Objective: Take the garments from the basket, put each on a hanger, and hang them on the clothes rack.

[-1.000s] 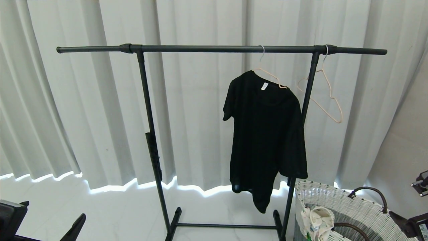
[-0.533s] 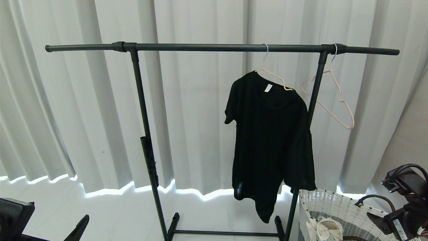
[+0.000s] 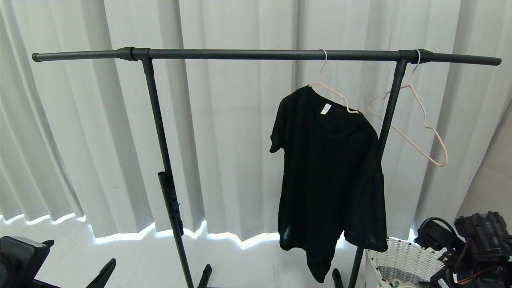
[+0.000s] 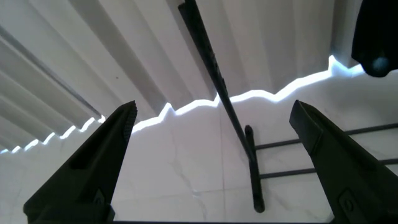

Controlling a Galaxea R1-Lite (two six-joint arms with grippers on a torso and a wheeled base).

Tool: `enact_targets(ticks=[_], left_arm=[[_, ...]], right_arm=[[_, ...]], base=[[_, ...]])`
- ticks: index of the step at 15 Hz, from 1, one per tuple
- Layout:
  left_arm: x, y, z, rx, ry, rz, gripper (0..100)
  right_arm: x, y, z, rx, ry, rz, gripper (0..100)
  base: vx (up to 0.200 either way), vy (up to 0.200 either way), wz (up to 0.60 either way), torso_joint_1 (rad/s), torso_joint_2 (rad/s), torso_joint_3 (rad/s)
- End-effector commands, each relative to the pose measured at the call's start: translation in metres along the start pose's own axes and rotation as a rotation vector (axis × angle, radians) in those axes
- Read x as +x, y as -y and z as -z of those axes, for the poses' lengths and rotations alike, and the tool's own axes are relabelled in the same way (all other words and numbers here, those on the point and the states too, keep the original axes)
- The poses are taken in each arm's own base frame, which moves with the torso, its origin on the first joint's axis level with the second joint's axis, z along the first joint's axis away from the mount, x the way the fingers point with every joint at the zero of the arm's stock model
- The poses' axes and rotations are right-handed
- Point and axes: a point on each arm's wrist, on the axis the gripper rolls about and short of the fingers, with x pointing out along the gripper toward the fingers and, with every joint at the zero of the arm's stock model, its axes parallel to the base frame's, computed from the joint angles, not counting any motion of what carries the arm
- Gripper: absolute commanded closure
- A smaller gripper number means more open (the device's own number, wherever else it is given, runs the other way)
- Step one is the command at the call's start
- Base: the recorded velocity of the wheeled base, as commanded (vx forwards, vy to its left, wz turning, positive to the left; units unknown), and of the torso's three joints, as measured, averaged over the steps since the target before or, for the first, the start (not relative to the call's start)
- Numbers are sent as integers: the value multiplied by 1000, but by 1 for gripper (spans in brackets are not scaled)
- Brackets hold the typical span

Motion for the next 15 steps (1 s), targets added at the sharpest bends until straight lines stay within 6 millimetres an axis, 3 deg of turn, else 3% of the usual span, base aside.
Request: enact_targets(ticks=[1,4,6,8,13,15], left_arm=[[-1,0,-1,-3,13,-3,0],[-5,-1,-2,4,41,-13,0],[-9,-3,-6,2,83,-22,0],[-11,-2,-4,3,88,-26,0],[-11,-1,-2,5,76,-19,0],[-11,-1,-2,6,73,-17,0]], right_arm=[[25,-6,11,-67,-109,-50,0],[48,-5,13,-137,-136,-54,0],[77,3,16,-233,-123,-23,0],[94,6,21,-307,-105,-14,0],[104,0,20,-370,-83,-60,0],[97,-1,20,-376,-50,-90,0]], base=[[0,0,0,0,0,0],[0,0,0,0,0,0],[0,0,0,0,0,0],[0,0,0,0,0,0],[0,0,0,0,0,0],[0,0,0,0,0,0]])
